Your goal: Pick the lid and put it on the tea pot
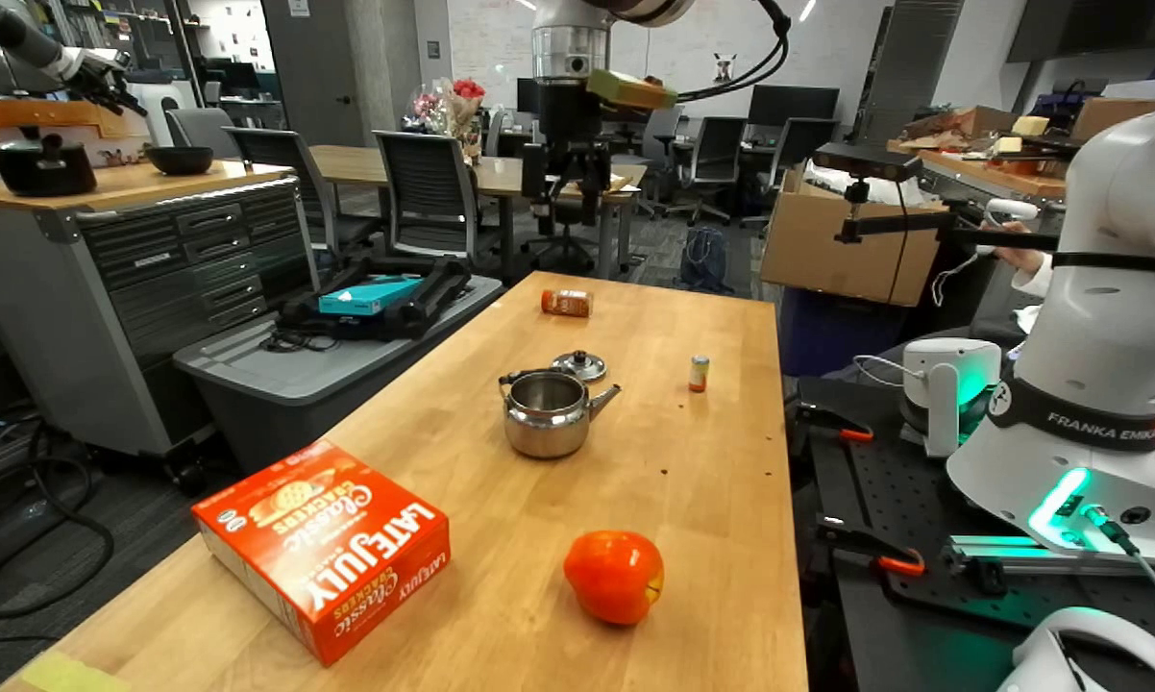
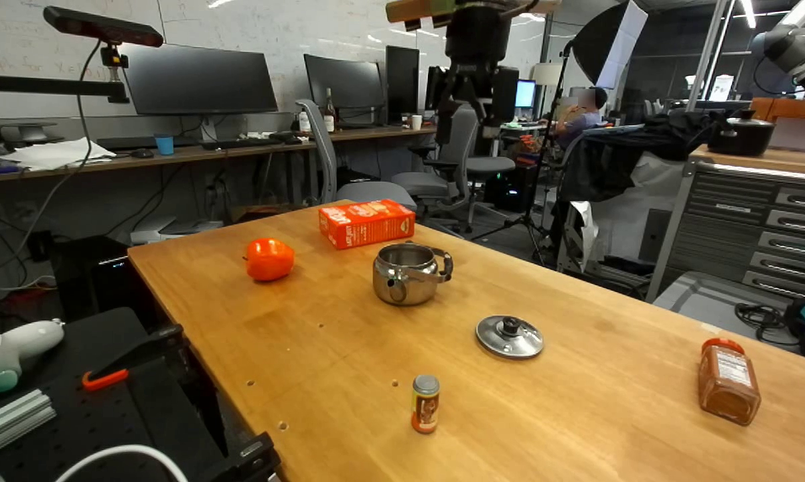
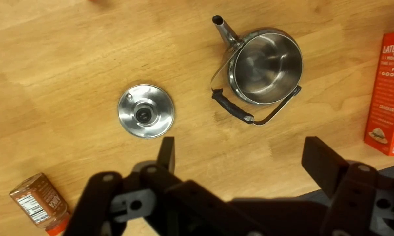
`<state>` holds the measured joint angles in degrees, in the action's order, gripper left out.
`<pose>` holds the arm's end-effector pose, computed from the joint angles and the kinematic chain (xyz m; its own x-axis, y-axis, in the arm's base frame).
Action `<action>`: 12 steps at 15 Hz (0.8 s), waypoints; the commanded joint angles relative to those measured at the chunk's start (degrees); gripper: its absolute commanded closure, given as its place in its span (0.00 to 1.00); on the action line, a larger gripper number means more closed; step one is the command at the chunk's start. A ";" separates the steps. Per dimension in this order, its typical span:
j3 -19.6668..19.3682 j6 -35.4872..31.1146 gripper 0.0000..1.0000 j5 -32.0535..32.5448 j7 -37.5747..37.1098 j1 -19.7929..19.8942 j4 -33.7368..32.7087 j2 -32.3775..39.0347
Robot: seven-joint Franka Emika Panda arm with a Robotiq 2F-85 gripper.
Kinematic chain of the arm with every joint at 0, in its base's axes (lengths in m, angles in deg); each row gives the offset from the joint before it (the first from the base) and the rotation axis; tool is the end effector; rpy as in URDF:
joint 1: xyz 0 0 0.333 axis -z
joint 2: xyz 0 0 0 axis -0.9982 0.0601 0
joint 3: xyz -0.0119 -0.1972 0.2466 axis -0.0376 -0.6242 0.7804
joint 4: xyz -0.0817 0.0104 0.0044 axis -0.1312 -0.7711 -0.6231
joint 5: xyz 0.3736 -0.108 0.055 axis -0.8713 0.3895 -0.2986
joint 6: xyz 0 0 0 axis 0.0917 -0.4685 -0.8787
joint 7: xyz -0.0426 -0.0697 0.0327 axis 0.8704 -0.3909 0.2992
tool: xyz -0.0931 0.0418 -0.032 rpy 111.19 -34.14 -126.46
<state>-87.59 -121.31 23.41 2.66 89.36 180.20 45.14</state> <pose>0.5671 -0.0494 0.3886 0.9549 -0.2947 -0.0369 -0.2958 -0.9547 -0.0308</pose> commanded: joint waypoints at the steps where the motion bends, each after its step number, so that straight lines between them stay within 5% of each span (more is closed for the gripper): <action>1: -0.63 -2.71 0.00 -1.58 0.36 0.50 -2.11 3.20; 12: -2.43 -9.04 0.00 -0.52 -1.29 1.14 -3.47 11.14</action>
<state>-89.56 -129.36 23.14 2.06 90.39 178.94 53.67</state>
